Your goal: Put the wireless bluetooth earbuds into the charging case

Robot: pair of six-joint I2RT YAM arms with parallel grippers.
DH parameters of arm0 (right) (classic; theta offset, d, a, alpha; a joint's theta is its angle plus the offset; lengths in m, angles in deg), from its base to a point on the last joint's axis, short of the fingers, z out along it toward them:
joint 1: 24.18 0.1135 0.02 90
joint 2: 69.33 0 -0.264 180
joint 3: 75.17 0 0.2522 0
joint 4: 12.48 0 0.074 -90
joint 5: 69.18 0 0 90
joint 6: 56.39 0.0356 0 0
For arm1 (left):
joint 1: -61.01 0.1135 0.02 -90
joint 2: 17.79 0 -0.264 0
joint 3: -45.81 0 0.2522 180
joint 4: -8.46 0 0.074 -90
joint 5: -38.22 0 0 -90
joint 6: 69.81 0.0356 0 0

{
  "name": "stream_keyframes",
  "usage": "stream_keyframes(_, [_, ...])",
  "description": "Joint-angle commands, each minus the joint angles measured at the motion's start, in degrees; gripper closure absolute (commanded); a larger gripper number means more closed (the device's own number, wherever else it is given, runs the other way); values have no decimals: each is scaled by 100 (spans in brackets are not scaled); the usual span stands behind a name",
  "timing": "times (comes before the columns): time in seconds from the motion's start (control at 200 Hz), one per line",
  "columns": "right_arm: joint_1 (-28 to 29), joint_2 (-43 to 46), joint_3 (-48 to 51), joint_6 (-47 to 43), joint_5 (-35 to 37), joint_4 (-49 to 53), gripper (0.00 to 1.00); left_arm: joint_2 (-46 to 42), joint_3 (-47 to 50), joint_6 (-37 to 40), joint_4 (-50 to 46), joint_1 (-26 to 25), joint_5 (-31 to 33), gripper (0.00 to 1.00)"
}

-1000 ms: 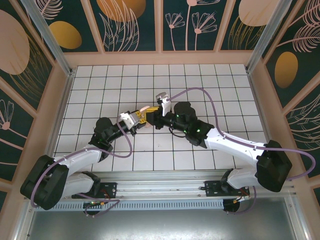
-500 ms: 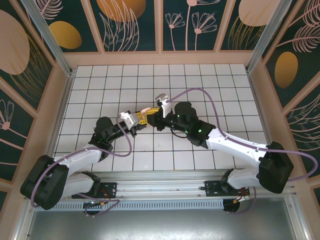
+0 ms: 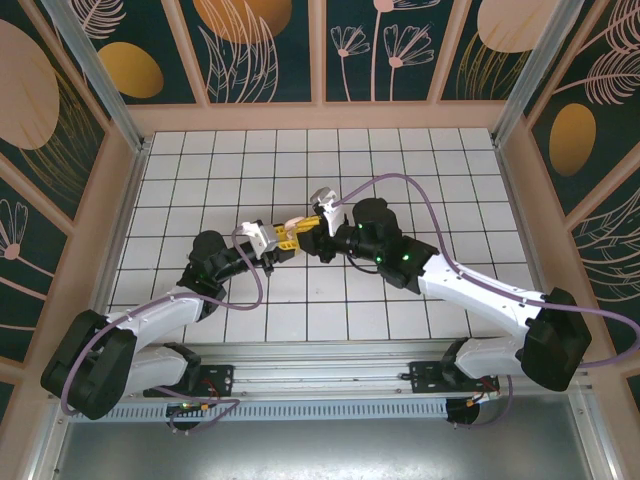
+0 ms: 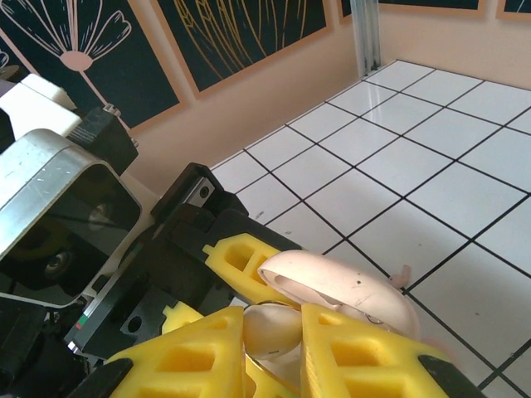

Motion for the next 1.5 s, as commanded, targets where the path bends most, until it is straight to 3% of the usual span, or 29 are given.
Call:
stream_keyframes(0.0, [-174, 6, -129, -301, 201, 608, 78, -115, -330, -75, 522, -22, -595, 81])
stream_keyframes(0.731, [-333, -178, -686, -1005, -387, 1273, 77, -93, -544, -229, 363, -27, -932, 80])
stream_keyframes(1.496, [-328, -239, -1087, -2216, -477, 2016, 75, -136, -647, -188, 130, -25, -1062, 80])
